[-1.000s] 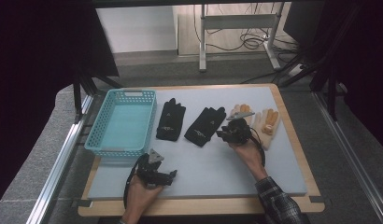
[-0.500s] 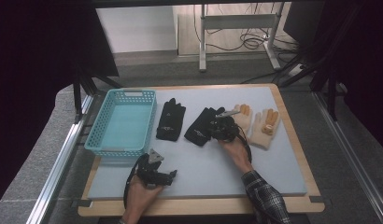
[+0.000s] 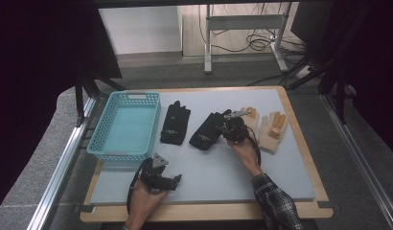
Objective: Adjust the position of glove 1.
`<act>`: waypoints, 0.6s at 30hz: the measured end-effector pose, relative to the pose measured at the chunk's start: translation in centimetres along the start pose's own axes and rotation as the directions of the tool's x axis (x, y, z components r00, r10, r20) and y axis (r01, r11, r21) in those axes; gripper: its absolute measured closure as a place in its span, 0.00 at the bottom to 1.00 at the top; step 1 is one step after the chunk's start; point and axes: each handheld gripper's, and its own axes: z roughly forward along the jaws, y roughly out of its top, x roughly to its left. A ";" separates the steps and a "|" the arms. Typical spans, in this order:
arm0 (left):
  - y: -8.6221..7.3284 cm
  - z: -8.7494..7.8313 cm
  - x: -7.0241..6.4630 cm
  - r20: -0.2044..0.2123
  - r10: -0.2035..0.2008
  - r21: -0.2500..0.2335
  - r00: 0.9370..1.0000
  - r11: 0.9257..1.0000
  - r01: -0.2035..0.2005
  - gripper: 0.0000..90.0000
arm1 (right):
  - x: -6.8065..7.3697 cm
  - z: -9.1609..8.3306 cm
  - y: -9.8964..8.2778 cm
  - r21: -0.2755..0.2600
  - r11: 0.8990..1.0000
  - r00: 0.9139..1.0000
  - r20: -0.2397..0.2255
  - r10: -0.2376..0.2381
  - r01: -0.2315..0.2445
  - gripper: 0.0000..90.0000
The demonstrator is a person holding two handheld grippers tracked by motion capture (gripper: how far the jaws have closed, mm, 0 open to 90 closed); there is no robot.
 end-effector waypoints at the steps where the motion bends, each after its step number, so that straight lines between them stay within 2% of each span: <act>1: 0.0 0.0 0.0 0.000 0.000 0.000 1.000 1.000 0.000 0.05 | 0.0 0.0 0.0 0.000 1.000 1.000 0.000 0.000 0.000 0.98; 4: 0.0 0.0 0.0 0.000 0.000 0.000 1.000 1.000 0.000 0.05 | 0.2 -1.8 0.6 -0.019 1.000 1.000 -0.011 -0.013 0.013 0.98; 5: 0.0 0.0 0.0 0.000 0.000 0.000 1.000 1.000 0.000 0.05 | 0.2 -3.1 1.0 -0.026 0.999 1.000 -0.003 -0.027 0.027 0.98; 6: 0.0 0.0 0.0 0.000 0.000 0.000 1.000 1.000 0.000 0.05 | 0.2 -3.1 1.0 -0.026 0.999 1.000 -0.003 -0.027 0.027 0.98; 7: 0.0 0.0 0.0 0.000 0.000 0.000 1.000 1.000 0.000 0.05 | 0.0 -4.5 1.4 -0.029 0.999 0.999 0.015 -0.039 0.040 0.98; 8: 0.0 0.0 0.0 0.000 0.000 0.000 1.000 1.000 0.000 0.05 | 0.0 -4.5 1.4 -0.029 0.999 0.999 0.015 -0.039 0.040 0.98; 9: 0.0 0.0 0.0 0.000 0.000 0.000 1.000 1.000 0.000 0.05 | -0.3 -5.6 1.8 -0.026 0.998 0.998 0.030 -0.052 0.053 0.98; 11: 0.0 0.0 0.0 0.001 0.001 0.002 1.000 1.000 -0.001 0.05 | -0.3 -6.1 2.0 -0.021 0.998 0.998 0.037 -0.059 0.060 0.98; 14: 0.0 0.0 0.0 0.000 0.001 0.002 1.000 1.000 -0.001 0.05 | -0.1 -6.0 1.9 -0.014 0.998 0.998 0.025 -0.063 0.063 0.98; 18: 0.0 0.0 0.0 0.000 0.001 0.002 1.000 1.000 -0.001 0.05 | 1.2 -4.5 1.8 -0.017 0.998 0.998 -0.020 -0.065 0.065 0.97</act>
